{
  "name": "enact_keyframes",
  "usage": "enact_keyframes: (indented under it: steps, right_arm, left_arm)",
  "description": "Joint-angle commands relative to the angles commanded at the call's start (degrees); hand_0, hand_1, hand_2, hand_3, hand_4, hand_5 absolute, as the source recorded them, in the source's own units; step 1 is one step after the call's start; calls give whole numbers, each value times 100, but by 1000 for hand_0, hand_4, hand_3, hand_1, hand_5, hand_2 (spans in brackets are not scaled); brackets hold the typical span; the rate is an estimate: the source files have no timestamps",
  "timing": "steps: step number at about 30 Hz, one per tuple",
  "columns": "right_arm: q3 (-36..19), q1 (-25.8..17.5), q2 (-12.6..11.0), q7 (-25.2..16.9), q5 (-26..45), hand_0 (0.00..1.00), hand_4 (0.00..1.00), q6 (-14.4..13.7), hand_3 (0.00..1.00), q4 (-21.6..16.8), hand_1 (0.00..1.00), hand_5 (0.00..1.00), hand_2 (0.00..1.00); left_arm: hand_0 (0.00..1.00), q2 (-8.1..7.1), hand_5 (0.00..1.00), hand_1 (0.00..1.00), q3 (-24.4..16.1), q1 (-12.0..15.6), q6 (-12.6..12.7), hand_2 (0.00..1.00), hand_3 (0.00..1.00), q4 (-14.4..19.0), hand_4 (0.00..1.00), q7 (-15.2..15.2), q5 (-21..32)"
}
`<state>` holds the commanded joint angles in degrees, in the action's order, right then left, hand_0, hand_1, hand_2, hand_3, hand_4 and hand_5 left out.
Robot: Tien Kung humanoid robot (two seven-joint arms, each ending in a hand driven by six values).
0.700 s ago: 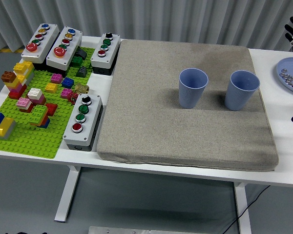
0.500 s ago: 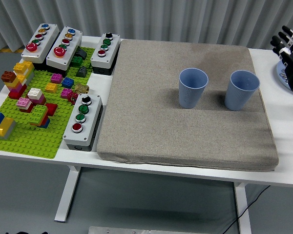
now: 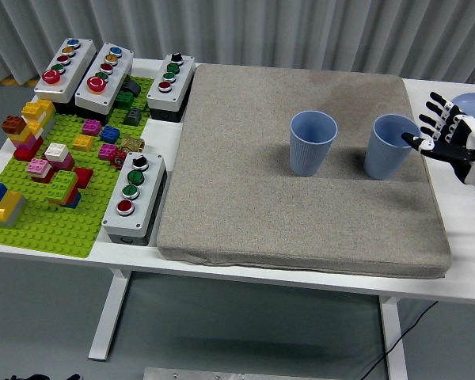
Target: Pick cup pour cup place
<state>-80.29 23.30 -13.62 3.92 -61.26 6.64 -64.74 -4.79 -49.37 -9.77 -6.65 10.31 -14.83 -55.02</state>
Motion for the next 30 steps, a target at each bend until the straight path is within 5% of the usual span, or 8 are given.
enact_keyframes:
  steps: [30]
  right_arm:
    - [260,-400,-29,-57,-43,961,834,-154,998,-285,940,139,998]
  left_arm:
    - [774,27,967,756,32,4,-9,810,653,0,504,3,-8]
